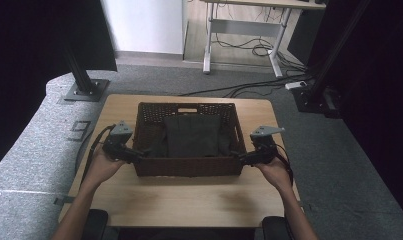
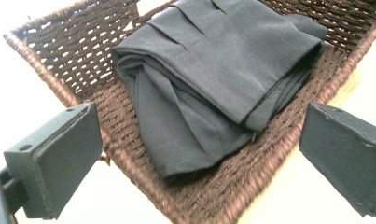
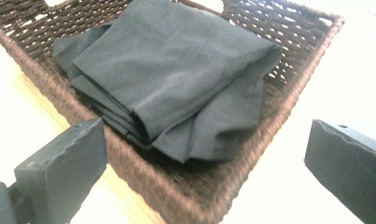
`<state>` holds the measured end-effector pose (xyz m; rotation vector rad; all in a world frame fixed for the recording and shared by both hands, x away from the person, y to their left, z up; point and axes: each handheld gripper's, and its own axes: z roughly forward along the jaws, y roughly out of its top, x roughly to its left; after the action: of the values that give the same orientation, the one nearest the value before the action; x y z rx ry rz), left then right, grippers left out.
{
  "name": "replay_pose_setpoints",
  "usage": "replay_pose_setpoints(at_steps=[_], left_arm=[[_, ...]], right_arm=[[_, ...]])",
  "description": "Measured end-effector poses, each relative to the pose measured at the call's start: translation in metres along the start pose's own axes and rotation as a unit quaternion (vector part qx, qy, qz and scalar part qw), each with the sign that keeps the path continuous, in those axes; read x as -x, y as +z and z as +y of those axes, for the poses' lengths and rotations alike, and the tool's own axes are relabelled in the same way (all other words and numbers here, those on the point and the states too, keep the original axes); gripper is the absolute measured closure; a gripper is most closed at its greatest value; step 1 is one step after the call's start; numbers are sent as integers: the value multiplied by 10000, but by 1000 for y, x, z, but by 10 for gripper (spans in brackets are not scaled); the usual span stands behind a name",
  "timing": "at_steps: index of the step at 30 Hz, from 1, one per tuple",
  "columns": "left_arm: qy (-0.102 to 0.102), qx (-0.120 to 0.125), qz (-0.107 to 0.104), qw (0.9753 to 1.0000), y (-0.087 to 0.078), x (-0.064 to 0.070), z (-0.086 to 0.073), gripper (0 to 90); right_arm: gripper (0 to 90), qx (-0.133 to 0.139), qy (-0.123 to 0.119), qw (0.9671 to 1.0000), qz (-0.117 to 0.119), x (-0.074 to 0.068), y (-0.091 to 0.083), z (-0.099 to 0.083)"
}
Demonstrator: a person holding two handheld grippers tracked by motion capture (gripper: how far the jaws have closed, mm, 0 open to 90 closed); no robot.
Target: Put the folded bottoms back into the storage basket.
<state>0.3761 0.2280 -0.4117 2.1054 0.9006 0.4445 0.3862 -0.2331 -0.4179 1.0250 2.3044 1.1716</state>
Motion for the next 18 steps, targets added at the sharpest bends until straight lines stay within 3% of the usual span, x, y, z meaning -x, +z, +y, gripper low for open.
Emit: replay_pose_setpoints(at_steps=[8, 18], left_arm=[[-64, 63, 5, 10000, -8, 2, -26, 0], [-63, -5, -29, 10000, 6, 2, -71, 0]], right_arm=[[0, 93, 55, 9999, -52, 1, -9, -27], [0, -2, 221, 9997, -95, -1, 8, -67]])
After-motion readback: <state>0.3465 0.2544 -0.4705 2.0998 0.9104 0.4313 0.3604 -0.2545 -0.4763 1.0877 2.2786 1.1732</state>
